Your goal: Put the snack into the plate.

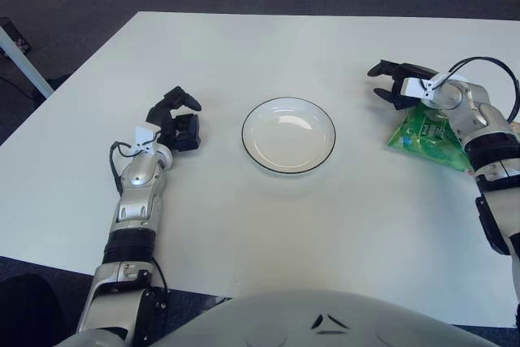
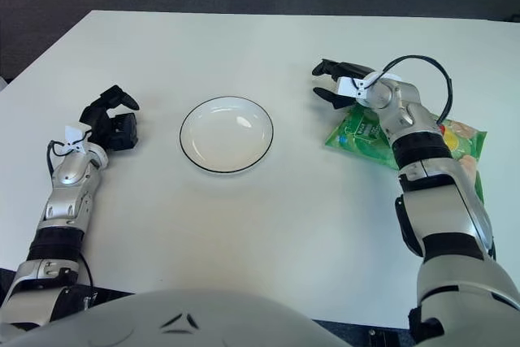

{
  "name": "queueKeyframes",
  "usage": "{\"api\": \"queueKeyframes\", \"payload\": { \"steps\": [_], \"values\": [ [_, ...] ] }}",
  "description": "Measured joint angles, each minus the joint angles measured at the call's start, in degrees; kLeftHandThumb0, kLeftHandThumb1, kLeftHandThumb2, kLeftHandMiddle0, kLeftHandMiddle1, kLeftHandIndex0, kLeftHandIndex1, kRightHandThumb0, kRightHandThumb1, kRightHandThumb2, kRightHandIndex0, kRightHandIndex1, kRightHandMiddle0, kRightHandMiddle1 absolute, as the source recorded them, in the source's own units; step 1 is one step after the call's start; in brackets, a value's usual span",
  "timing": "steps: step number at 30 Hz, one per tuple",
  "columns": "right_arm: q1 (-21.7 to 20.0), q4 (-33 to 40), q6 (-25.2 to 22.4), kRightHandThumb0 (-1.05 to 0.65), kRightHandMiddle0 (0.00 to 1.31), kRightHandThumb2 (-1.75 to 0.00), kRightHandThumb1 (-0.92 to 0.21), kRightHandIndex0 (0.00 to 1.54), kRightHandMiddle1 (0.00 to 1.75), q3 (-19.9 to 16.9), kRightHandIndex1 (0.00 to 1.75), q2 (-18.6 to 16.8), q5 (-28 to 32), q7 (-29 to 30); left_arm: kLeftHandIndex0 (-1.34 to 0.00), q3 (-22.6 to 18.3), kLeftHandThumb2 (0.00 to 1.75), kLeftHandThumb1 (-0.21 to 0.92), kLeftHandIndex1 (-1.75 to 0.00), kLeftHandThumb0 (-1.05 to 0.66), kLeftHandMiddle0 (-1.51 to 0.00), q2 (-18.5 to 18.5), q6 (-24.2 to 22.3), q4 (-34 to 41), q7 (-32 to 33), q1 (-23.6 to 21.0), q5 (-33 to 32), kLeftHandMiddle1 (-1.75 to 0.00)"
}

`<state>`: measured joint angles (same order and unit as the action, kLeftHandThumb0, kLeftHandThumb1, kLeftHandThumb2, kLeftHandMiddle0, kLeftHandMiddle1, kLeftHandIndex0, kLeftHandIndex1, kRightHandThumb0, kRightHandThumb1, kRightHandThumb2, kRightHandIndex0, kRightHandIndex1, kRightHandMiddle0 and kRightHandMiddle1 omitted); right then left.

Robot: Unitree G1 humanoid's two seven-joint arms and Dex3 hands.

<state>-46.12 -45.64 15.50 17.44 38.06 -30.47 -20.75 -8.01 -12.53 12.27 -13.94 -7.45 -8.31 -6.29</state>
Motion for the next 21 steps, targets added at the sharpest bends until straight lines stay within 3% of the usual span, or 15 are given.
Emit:
{"api": "queueKeyframes", "payload": {
  "steps": [9, 21],
  "values": [
    [-0.17, -0.6, 4.13, -0.68, 0.0, -0.96, -0.92, 0.17, 0.77, -1.17, 1.28, 1.42, 0.63, 1.18, -0.58, 0.04, 1.27, 0.35, -1.75, -0.47, -1.28, 0.31, -0.09, 0.27, 0.0, 0.0, -0.07, -1.75],
    [2.18, 7.3, 4.86, -0.68, 0.0, -0.92, -0.92, 0.19, 0.83, -7.24, 1.16, 7.73, 2.73, 3.24, -0.58, 0.01, 1.27, 0.35, -1.75, -0.47, -1.29, 0.34, -0.49, 0.18, -0.32, 0.01, -0.27, -1.75]
  ]
}}
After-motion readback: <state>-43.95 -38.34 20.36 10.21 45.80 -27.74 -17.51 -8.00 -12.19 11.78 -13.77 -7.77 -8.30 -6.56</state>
